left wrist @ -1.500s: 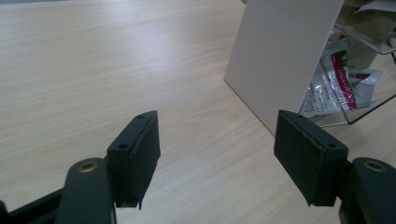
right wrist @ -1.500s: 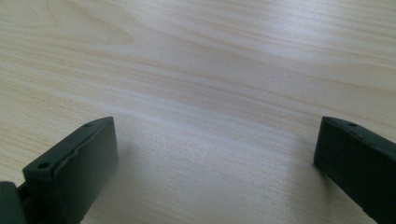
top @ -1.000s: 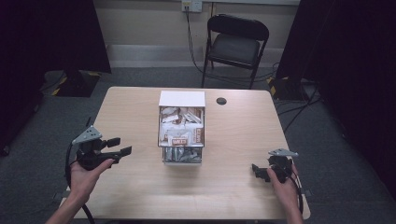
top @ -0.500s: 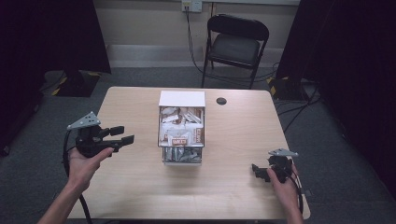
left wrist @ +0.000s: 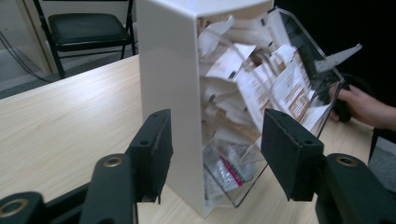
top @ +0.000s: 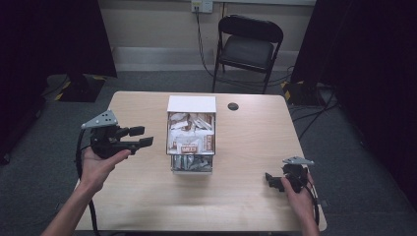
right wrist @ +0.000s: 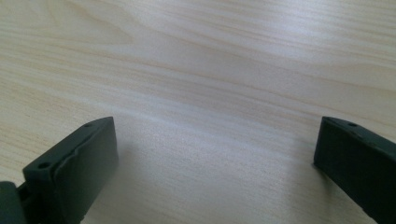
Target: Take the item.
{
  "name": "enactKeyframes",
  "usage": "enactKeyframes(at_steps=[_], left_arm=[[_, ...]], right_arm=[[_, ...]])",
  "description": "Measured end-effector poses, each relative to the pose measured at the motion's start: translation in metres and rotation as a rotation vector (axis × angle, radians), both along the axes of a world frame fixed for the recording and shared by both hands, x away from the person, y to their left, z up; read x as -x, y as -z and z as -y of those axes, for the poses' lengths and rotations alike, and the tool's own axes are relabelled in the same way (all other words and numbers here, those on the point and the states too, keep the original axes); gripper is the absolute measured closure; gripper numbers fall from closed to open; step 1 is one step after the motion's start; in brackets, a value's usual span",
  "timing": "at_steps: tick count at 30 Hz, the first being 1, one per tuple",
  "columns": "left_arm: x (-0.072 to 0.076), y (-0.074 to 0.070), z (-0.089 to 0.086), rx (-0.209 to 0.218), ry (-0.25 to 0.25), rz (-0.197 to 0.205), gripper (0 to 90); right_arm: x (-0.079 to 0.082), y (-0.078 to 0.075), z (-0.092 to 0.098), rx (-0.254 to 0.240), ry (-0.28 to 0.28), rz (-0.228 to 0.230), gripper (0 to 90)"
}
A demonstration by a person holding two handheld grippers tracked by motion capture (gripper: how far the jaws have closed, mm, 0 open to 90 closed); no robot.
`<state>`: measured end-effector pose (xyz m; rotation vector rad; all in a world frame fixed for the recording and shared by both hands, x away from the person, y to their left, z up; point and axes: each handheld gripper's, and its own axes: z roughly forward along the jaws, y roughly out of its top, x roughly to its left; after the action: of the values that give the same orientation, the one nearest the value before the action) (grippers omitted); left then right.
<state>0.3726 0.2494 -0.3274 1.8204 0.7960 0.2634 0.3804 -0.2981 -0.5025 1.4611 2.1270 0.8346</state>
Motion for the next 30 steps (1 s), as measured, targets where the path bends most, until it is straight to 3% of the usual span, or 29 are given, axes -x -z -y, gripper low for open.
enactKeyframes(at_steps=[6, 12, 19, 23, 30], left_arm=[[-0.001, -0.007, 0.009, 0.021, 0.03, 0.026, 42.1], [0.0, -0.016, 0.023, 0.014, 0.075, 0.053, 42.7], [-0.003, -0.022, 0.04, 0.014, 0.112, 0.061, 49.2], [-0.007, -0.028, 0.052, 0.026, 0.146, 0.07, 48.8], [-0.015, -0.027, 0.068, 0.027, 0.185, 0.059, 48.0]], right_arm=[[0.0, 0.0, 0.0, 0.0, 0.0, 0.0, 0.0], [0.0, 0.0, 0.0, 0.0, 0.0, 0.0, 0.0], [0.0, 0.0, 0.0, 0.0, 0.0, 0.0, 0.0], [0.0, 0.0, 0.0, 0.0, 0.0, 0.0, 0.0], [0.0, 0.0, 0.0, 0.0, 0.0, 0.0, 0.0]])
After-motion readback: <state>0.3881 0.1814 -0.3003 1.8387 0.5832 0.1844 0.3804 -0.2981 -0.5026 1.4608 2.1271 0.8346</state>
